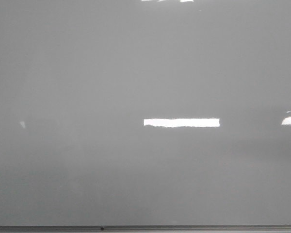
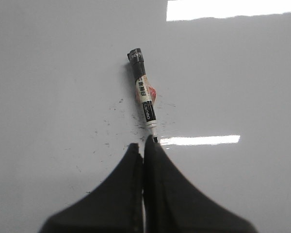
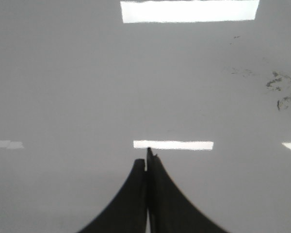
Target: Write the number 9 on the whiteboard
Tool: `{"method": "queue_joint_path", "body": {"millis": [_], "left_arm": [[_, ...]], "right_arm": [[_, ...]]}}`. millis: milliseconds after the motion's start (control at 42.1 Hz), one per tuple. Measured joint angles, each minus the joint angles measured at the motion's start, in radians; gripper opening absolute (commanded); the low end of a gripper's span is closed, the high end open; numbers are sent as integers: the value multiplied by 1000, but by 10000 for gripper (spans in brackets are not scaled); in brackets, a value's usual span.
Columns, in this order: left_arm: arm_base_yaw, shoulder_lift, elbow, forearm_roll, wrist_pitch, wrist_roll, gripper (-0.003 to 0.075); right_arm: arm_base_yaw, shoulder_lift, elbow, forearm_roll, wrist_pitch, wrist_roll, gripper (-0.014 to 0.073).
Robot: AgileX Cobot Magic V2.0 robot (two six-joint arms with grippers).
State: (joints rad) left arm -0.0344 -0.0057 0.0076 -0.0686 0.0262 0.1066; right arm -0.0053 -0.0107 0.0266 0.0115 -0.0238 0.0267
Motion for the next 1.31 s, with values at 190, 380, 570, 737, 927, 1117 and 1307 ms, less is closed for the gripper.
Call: {"method": "queue_joint_path", "body": {"millis": [190, 380, 570, 737, 927, 1117, 1307], "left_arm": [[0, 0, 0, 0, 0, 0, -19], [0, 0, 0, 0, 0, 0, -19], [0, 0, 0, 0, 0, 0, -19], [0, 0, 0, 0, 0, 0, -19], [0, 0, 0, 0, 0, 0, -19], [0, 0, 0, 0, -26, 0, -19], [0, 0, -26, 0, -65, 0, -19]], "right_arm": [[0, 0, 0, 0, 0, 0, -69], [0, 0, 0, 0, 0, 0, -69], [0, 0, 0, 0, 0, 0, -69], [0, 0, 0, 0, 0, 0, -69], [0, 0, 0, 0, 0, 0, -69], [0, 0, 0, 0, -13, 0, -69], [0, 0, -4, 0, 4, 0, -67]]}}
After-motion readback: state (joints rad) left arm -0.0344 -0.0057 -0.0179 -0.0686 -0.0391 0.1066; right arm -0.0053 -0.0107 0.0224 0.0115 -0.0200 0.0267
